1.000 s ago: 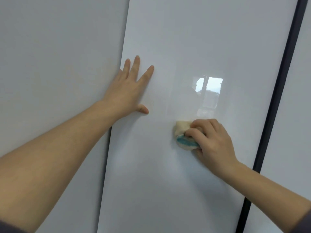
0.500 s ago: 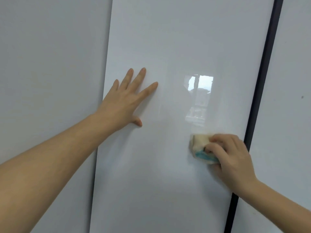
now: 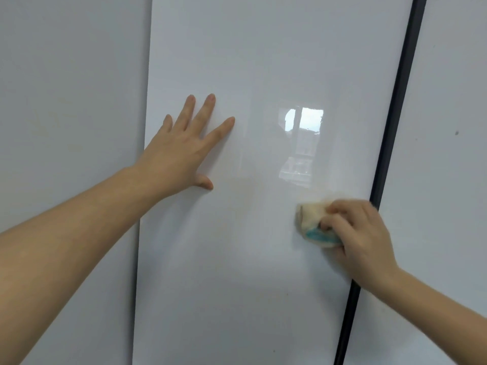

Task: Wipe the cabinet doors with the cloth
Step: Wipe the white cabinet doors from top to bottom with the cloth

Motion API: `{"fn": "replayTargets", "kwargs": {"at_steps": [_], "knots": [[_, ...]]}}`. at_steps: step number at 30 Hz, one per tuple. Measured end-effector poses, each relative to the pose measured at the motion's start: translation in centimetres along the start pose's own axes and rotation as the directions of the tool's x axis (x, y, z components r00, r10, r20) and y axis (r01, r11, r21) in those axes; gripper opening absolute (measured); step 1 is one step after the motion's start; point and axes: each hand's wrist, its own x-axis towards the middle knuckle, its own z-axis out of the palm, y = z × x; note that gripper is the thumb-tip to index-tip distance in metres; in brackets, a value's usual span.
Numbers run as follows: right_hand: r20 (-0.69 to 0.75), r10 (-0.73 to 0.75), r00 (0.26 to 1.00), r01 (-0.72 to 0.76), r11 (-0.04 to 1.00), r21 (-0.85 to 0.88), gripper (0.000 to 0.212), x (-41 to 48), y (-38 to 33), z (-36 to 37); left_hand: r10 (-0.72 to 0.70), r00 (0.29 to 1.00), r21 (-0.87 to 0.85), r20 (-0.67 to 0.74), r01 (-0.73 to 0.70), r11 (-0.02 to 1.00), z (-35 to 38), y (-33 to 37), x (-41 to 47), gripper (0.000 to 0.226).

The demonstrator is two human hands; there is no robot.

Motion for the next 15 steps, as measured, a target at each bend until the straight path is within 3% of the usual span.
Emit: {"fn": "replayTargets", "kwargs": {"at_steps": [3, 6, 9, 13, 15], "knots": [[0.086, -0.141, 0.986, 0.14, 0.99, 0.015, 0.013, -6.4, -2.6, 1.0, -0.002, 1.0, 0.001, 0.002, 0.002, 1.0, 0.3, 0.1, 0.1, 0.131], [0.164, -0.191, 0.968, 0.19, 0.982, 0.023, 0.021, -8.1, -3.8, 1.2, -0.004, 1.0, -0.014, -0.008, 0.004, 1.0, 0.5, 0.1, 0.0, 0.132], [0.122, -0.145, 0.982, 0.142, 0.989, 0.031, 0.029, -5.1, -3.5, 1.2, -0.009, 1.0, -0.028, -0.016, 0.008, 1.0, 0.6, 0.1, 0.0, 0.132], [0.038, 0.052, 0.998, -0.054, 0.997, 0.054, 0.013, -2.5, -4.1, 1.9, -0.017, 1.0, -0.033, -0.026, 0.016, 0.999, 0.8, 0.1, 0.0, 0.131], [0.06, 0.044, 0.997, -0.048, 0.997, 0.06, 0.014, -4.5, -6.1, 2.7, -0.014, 0.999, -0.035, -0.029, 0.013, 0.999, 0.7, 0.1, 0.0, 0.131]]}}
